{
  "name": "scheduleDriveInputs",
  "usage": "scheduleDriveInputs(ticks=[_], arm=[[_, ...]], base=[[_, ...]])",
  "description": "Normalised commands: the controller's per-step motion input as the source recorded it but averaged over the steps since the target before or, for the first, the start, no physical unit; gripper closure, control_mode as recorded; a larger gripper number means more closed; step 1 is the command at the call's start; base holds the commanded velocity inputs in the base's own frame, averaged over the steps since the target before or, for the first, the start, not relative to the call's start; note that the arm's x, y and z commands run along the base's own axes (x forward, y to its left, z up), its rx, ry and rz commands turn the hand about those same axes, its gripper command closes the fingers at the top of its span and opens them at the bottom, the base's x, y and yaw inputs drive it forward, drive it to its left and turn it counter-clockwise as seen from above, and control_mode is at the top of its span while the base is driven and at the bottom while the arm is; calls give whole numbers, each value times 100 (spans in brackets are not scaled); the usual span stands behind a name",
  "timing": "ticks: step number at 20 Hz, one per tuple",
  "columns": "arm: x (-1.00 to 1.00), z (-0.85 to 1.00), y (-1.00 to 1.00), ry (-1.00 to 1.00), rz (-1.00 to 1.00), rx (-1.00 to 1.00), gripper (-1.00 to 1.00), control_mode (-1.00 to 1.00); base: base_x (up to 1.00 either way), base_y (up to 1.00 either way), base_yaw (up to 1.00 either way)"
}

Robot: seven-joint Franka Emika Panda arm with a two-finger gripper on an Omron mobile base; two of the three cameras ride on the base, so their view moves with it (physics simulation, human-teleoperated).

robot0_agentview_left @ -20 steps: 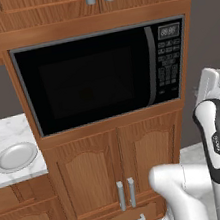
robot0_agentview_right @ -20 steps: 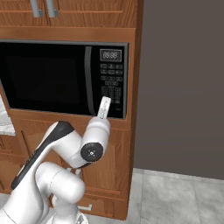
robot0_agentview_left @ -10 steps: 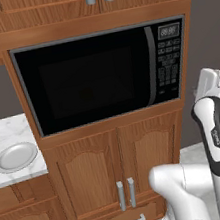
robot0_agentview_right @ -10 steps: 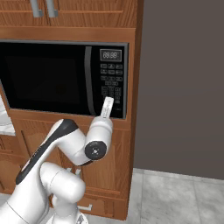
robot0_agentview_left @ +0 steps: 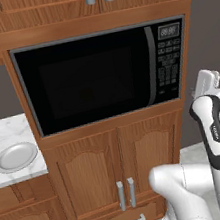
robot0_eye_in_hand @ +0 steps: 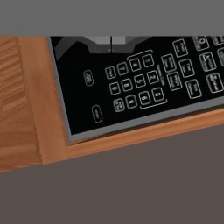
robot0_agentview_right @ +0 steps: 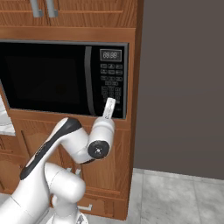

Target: Pick the cheese from the counter and place it in the microwave. Then turn on the microwave.

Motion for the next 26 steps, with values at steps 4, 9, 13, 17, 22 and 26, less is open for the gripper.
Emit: scheduleDriveInputs(ticks=[4, 9, 13, 17, 22, 26], arm=[[11, -8, -3, 0, 0, 0, 100, -100], [10, -7, -5, 0, 0, 0, 100, -100], [10, -6, -4, 0, 0, 0, 100, -100], [11, -4, -5, 1, 0, 0, 100, -100], [11, -3, -4, 1, 0, 0, 100, -100], [13, -2, -4, 1, 0, 0, 100, -100]], base=[[0, 0, 0], [0, 0, 0], [0, 0, 0], [0, 0, 0], [0, 0, 0], [0, 0, 0]])
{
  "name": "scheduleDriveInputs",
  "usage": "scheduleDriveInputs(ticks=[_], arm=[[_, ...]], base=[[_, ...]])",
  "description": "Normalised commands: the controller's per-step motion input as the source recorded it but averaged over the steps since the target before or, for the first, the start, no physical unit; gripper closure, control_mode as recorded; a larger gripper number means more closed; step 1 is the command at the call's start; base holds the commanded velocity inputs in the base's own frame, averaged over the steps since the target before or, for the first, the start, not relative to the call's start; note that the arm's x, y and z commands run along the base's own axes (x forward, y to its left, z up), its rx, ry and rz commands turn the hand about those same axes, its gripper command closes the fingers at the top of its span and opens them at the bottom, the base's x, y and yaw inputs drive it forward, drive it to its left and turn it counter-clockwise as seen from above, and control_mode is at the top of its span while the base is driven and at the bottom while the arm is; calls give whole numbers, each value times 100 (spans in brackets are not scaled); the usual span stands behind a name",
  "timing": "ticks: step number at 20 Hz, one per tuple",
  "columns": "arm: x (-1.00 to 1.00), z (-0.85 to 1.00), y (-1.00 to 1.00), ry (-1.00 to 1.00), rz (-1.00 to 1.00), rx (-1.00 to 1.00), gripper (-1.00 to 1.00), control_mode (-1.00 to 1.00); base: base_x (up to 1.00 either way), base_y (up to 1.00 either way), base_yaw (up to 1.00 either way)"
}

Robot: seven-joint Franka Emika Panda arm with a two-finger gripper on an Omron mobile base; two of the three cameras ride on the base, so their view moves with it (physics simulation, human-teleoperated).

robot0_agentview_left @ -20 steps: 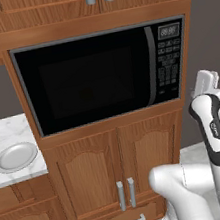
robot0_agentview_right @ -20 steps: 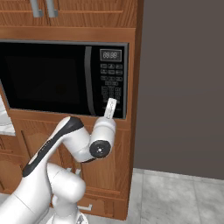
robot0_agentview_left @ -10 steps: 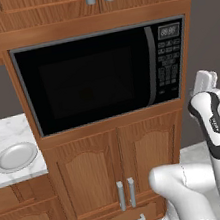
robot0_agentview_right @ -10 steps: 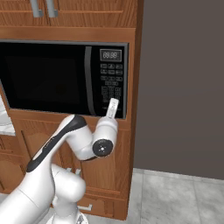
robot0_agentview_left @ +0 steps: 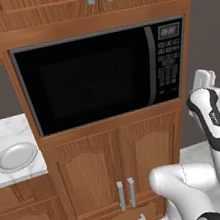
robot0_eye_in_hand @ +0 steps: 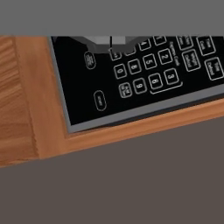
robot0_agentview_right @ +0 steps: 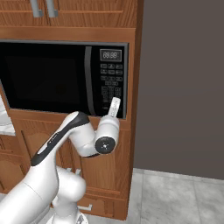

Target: Pick the cheese from the counter and place it in the microwave. Then turn on the microwave.

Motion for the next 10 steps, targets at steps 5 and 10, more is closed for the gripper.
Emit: scheduleDriveInputs(ticks=[5, 10], arm=[[15, -5, -2, 0, 0, 0, 100, -100], [16, -7, -1, 0, 0, 0, 100, -100]], base=[[0, 0, 0], [0, 0, 0]])
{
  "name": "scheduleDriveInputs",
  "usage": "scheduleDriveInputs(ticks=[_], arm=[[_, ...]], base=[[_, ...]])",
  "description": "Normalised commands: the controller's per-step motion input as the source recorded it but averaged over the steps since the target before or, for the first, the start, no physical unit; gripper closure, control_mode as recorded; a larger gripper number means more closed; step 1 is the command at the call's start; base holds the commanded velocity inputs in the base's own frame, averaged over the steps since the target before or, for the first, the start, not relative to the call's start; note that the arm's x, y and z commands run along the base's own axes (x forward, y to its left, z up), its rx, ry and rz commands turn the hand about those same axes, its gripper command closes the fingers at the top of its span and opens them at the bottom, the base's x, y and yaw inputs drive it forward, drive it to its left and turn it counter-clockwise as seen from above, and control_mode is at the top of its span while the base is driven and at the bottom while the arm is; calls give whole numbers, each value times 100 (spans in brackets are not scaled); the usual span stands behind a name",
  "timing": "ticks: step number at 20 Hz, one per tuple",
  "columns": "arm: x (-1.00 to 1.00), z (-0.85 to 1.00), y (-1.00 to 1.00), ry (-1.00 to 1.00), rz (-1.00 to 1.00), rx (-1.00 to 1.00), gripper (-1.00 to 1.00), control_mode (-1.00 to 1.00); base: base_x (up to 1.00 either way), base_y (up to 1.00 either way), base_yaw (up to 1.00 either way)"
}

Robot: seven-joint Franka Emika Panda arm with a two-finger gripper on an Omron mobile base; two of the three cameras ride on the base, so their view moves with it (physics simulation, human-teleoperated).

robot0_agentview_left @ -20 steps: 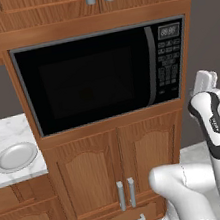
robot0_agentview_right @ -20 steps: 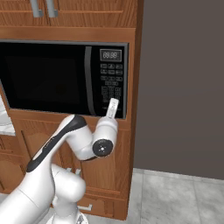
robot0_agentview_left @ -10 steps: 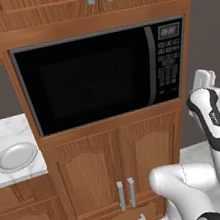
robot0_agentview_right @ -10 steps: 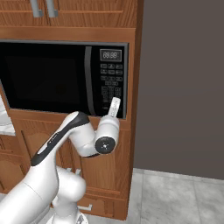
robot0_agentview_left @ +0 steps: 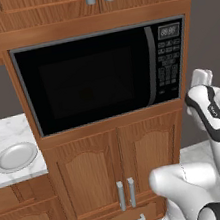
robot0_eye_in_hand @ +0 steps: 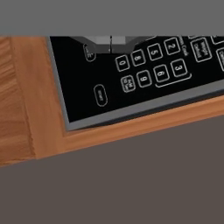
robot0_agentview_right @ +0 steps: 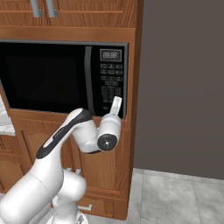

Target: Pick the cheese from the counter and place it in the microwave. Then turn on the microwave.

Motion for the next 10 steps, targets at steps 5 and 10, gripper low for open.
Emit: scheduleDriveInputs(ticks=[5, 10], arm=[[15, -6, -1, 0, 0, 0, 100, -100], [15, -6, -1, 0, 0, 0, 100, -100]], base=[[0, 0, 0], [0, 0, 0]])
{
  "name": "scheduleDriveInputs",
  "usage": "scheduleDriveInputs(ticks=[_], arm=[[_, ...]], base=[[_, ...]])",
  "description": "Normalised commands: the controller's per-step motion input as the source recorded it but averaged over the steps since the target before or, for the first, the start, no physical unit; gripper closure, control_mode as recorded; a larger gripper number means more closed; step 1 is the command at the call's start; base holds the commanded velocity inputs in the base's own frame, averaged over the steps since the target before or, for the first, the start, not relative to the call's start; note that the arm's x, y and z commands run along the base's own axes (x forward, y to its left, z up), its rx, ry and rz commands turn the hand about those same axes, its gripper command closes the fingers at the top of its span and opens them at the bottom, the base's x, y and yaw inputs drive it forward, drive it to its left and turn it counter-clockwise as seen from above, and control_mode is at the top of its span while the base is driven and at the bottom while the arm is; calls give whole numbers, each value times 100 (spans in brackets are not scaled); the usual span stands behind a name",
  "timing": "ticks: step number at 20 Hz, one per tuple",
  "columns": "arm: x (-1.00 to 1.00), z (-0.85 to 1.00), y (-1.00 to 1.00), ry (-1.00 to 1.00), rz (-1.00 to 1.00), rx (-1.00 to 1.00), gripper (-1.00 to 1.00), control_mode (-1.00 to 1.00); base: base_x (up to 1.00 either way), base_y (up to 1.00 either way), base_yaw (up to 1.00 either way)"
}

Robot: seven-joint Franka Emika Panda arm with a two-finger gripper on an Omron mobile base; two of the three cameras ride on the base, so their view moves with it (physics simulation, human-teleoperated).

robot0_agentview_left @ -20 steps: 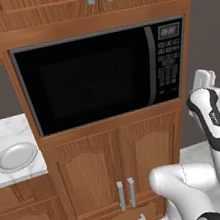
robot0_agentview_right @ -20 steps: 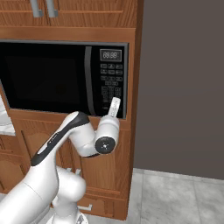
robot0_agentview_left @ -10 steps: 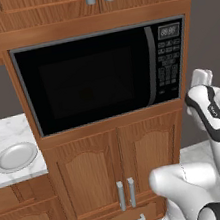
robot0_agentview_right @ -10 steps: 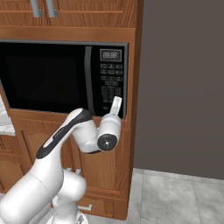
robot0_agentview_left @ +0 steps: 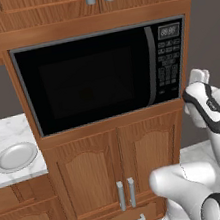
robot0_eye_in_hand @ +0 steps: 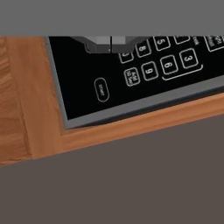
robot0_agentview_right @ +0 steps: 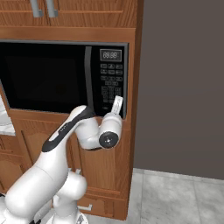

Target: Pick the cheese from the counter and place it in the microwave. Then turn on the microwave.

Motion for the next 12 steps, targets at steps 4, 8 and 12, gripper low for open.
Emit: scheduleDriveInputs(ticks=[4, 8, 12], arm=[[15, -7, -2, 0, 0, 0, 100, -100], [15, -7, -2, 0, 0, 0, 100, -100], [14, -8, 0, 0, 0, 0, 100, -100]], base=[[0, 0, 0], [0, 0, 0], [0, 0, 0]])
